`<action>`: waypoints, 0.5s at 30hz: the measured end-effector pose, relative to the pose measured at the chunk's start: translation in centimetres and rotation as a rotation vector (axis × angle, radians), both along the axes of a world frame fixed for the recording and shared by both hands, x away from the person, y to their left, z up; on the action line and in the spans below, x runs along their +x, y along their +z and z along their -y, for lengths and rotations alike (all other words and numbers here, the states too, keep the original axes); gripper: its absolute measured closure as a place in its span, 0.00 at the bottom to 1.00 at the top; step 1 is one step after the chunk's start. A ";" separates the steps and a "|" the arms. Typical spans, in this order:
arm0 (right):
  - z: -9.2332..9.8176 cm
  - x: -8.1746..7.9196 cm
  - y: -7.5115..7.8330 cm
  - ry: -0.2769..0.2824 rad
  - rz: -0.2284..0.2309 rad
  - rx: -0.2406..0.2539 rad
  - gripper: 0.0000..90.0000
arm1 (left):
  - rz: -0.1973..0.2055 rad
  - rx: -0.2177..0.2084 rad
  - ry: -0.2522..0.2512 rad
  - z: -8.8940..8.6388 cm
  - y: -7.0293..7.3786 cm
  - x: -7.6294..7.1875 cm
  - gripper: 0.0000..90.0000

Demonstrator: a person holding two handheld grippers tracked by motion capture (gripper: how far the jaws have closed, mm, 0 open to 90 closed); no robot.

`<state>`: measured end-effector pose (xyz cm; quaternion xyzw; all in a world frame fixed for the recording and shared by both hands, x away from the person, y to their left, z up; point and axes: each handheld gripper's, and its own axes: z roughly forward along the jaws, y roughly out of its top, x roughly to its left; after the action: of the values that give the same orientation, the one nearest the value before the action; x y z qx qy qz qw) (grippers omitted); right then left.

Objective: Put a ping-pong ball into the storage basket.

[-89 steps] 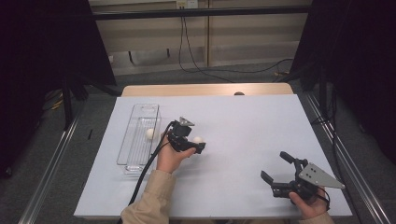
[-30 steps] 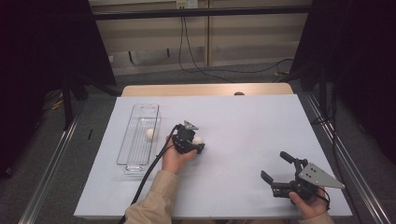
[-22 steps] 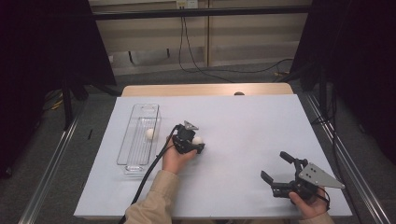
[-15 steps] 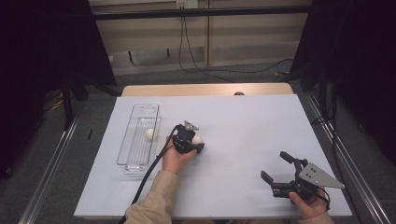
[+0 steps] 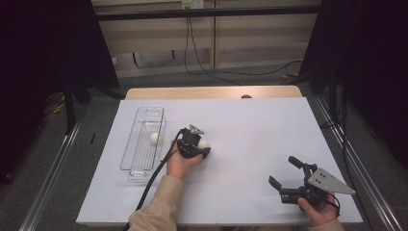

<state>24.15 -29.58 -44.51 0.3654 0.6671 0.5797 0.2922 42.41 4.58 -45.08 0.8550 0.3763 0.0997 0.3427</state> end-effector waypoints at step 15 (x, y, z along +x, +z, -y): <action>0.0 0.0 0.0 -0.001 0.001 -0.001 0.04 | -0.012 -0.043 0.001 -0.5 1.0 -0.1 0.57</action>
<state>24.15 -29.59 -44.51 0.3654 0.6669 0.5795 0.2930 42.28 5.05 -44.13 0.8478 0.3808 0.0867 0.3587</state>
